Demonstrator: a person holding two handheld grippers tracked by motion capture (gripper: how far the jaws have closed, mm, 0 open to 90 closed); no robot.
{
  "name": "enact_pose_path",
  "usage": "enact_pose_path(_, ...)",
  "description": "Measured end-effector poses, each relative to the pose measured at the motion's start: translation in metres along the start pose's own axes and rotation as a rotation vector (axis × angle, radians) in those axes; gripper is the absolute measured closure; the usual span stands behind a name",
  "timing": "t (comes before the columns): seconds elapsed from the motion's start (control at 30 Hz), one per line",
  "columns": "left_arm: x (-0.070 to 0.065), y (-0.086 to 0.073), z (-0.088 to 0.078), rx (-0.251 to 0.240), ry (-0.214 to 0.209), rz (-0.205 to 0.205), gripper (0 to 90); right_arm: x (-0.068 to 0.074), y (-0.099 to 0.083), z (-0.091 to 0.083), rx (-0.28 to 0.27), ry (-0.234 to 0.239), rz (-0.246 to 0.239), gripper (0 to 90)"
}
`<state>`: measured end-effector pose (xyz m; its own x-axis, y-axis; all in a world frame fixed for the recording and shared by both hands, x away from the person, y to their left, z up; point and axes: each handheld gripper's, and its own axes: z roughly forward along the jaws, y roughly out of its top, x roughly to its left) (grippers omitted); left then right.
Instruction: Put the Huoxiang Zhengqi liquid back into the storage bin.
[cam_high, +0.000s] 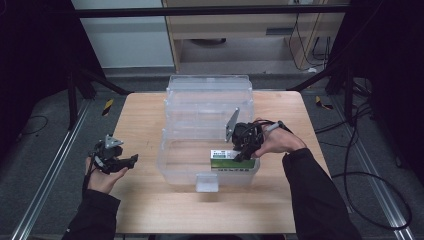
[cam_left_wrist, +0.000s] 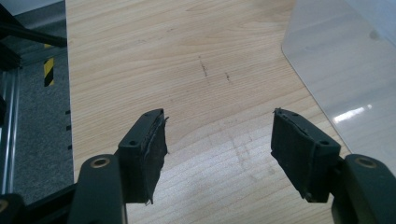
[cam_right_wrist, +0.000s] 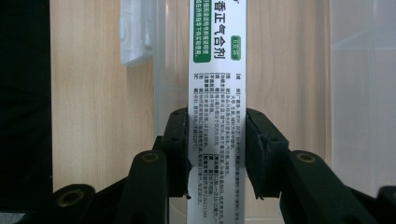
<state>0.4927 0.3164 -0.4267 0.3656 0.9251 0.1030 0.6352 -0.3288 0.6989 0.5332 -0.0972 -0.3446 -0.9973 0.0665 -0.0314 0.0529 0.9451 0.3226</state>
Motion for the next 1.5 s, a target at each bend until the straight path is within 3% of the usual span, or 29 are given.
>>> enact_pose_path(0.53,0.0,0.0,0.0,0.0,0.002,-0.001,34.9,-0.001,-0.002,0.014,0.034,0.003,0.0,63.7)
enact_pose_path(1.5,0.0,0.0,0.0,0.001,0.002,0.001,34.9,0.0,-0.008,0.033,0.042,0.011,-0.011,63.1)
